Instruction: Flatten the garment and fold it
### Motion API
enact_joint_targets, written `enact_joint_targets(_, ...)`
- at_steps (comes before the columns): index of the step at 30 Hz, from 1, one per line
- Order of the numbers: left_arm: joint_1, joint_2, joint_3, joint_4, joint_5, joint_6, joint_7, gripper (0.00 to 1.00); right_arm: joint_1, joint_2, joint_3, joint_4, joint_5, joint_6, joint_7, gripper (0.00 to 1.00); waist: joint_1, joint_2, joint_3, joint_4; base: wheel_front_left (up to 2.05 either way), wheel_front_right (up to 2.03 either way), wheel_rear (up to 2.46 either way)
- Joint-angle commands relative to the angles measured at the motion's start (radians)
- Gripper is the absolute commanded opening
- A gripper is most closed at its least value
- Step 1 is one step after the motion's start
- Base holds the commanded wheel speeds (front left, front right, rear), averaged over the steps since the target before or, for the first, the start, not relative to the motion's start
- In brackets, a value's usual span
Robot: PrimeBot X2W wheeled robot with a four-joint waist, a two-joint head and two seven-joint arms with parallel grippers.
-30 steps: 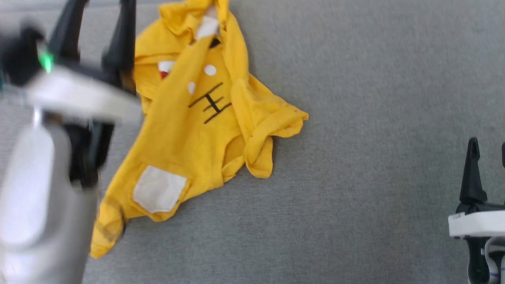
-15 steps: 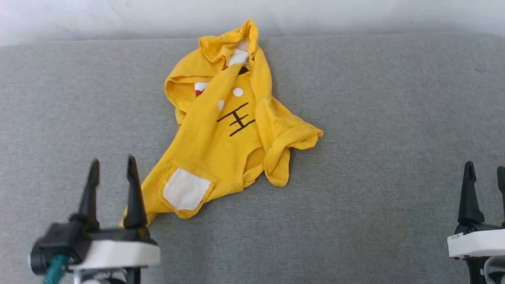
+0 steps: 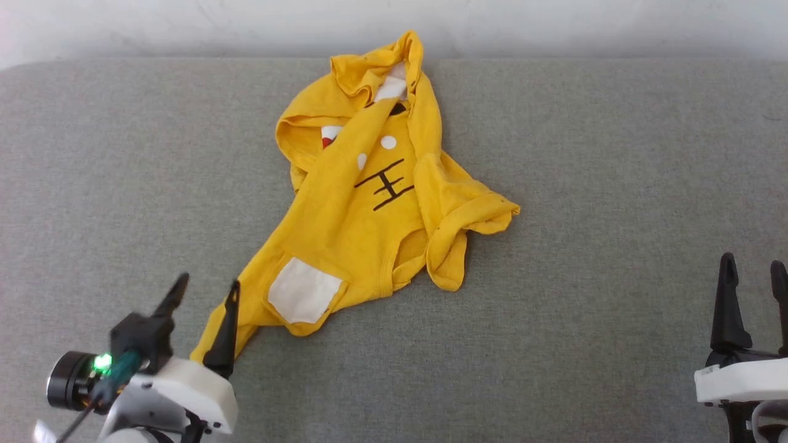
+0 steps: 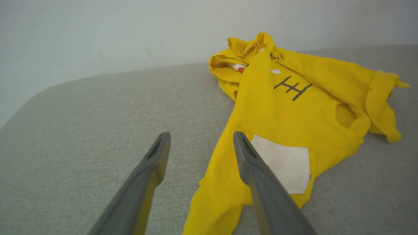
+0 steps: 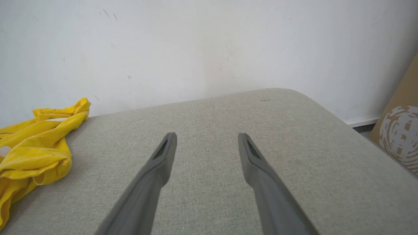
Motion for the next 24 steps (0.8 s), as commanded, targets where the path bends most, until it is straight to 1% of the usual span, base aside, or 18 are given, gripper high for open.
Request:
enact_joint_targets(1,-0.021,0.022,-0.012,0.02,-0.007,-0.02,0.048,1.0,-0.008,0.001,0.004,0.0,0.006,-0.001,0.001,1.0,-0.0001,-0.0001,0.014,-0.006,0.0,0.0,0.0)
enact_joint_targets(4,-0.05,0.062,-0.036,0.059,-0.031,-0.071,0.164,1.0,-0.014,0.001,0.008,0.005,0.009,-0.001,-0.003,1.0,-0.0001,-0.0001,0.032,-0.015,0.0,0.0,0.0)
enact_joint_targets(6,-0.079,0.083,-0.043,0.092,-0.052,-0.106,0.207,1.0,-0.019,0.001,0.008,0.006,0.009,-0.001,-0.005,1.0,-0.0001,-0.0001,0.045,-0.022,0.0,0.0,0.0)
enact_joint_targets(8,-0.105,0.094,-0.058,0.12,-0.06,-0.125,0.244,1.0,-0.026,0.001,0.007,0.008,0.008,-0.001,-0.007,1.0,-0.0001,-0.0001,0.055,-0.027,0.0,0.0,0.0)
enact_joint_targets(10,-0.127,0.094,-0.072,0.145,-0.077,-0.138,0.278,1.0,-0.032,0.001,0.006,0.008,0.007,-0.001,-0.009,1.0,-0.0001,-0.0001,0.063,-0.032,0.0,0.0,0.0)
enact_joint_targets(11,-0.137,0.098,-0.084,0.162,-0.081,-0.146,0.294,0.98,-0.034,0.001,0.006,0.008,0.006,-0.001,-0.009,1.0,-0.0001,-0.0001,0.066,-0.034,0.0,0.0,0.0)
enact_joint_targets(12,-0.148,0.098,-0.096,0.177,-0.088,-0.154,0.305,0.45,-0.036,0.001,0.005,0.008,0.005,-0.001,-0.01,1.0,-0.0001,-0.0001,0.069,-0.036,0.0,0.0,0.0)
enact_joint_targets(13,-0.158,0.096,-0.108,0.186,-0.098,-0.161,0.313,0.0,-0.038,0.001,0.004,0.008,0.005,-0.001,-0.01,1.0,-0.0001,-0.0001,0.071,-0.037,0.0,0.0,0.0)
enact_joint_targets(16,-0.188,0.089,-0.129,0.185,-0.113,-0.17,0.313,0.0,-0.042,0.001,-0.002,0.009,0.003,-0.001,-0.012,1.0,-0.0001,-0.0001,0.073,-0.033,0.0,0.0,0.0)
enact_joint_targets(19,-0.219,0.094,-0.126,0.15,-0.08,-0.151,0.282,0.0,-0.043,0.001,-0.004,0.009,0.0,-0.001,-0.012,1.0,-0.0001,-0.0001,0.067,-0.022,0.0,0.0,0.0)
enact_joint_targets(21,-0.235,0.106,-0.138,0.099,-0.034,-0.137,0.263,0.0,-0.044,0.001,-0.005,0.009,-0.002,-0.001,-0.011,1.0,-0.0001,-0.0001,0.061,-0.013,0.0,0.0,0.0)
enact_joint_targets(24,-0.254,0.113,-0.198,-0.02,0.035,-0.142,0.258,0.0,-0.043,0.001,-0.008,0.009,-0.006,-0.001,-0.009,1.0,-0.0001,-0.0001,0.05,0.005,0.0,0.0,0.0)
